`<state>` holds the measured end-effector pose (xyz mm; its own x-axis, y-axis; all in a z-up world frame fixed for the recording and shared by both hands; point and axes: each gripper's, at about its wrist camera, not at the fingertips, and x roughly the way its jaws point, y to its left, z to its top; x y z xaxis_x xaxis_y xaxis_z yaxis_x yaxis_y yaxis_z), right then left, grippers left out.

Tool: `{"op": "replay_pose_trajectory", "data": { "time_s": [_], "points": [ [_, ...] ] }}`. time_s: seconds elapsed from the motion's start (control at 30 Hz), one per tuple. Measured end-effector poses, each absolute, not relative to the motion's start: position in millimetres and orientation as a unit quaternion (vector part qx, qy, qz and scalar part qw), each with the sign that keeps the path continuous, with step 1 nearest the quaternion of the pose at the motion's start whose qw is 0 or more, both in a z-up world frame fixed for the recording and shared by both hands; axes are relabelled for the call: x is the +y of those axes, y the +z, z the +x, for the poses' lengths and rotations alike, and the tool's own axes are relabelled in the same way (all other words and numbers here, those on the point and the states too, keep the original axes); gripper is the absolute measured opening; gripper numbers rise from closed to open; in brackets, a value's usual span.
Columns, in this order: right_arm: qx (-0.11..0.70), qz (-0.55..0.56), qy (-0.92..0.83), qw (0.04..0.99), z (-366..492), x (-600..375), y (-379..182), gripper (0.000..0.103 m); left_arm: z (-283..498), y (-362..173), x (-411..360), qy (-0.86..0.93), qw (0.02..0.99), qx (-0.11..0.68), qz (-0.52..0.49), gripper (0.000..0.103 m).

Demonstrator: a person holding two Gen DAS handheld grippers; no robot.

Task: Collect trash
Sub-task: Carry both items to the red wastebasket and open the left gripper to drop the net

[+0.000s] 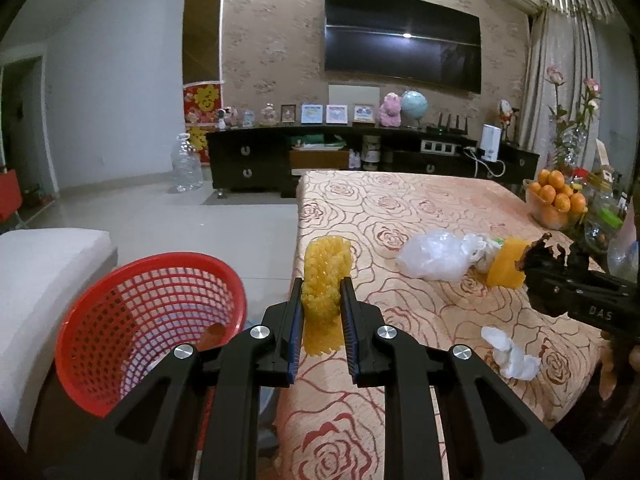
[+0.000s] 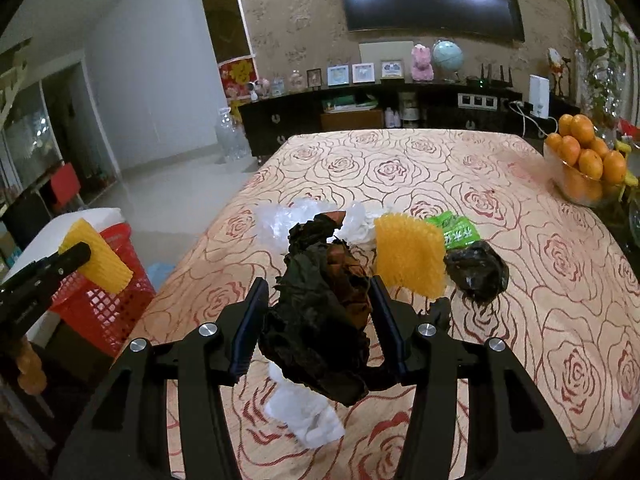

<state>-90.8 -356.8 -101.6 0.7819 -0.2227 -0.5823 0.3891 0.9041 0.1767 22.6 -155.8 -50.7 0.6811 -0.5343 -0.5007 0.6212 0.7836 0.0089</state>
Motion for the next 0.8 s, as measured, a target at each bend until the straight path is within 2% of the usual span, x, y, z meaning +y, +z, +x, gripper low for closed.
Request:
{"op": "replay_pose_trajectory", "data": {
  "time_s": [0.8],
  "points": [
    [0.288,0.098,-0.14,0.942,-60.1,-289.7,-70.7,0.05,46.6,-20.5,-91.8,-0.24,0.942,0.211,0.101,0.017]
  ]
}}
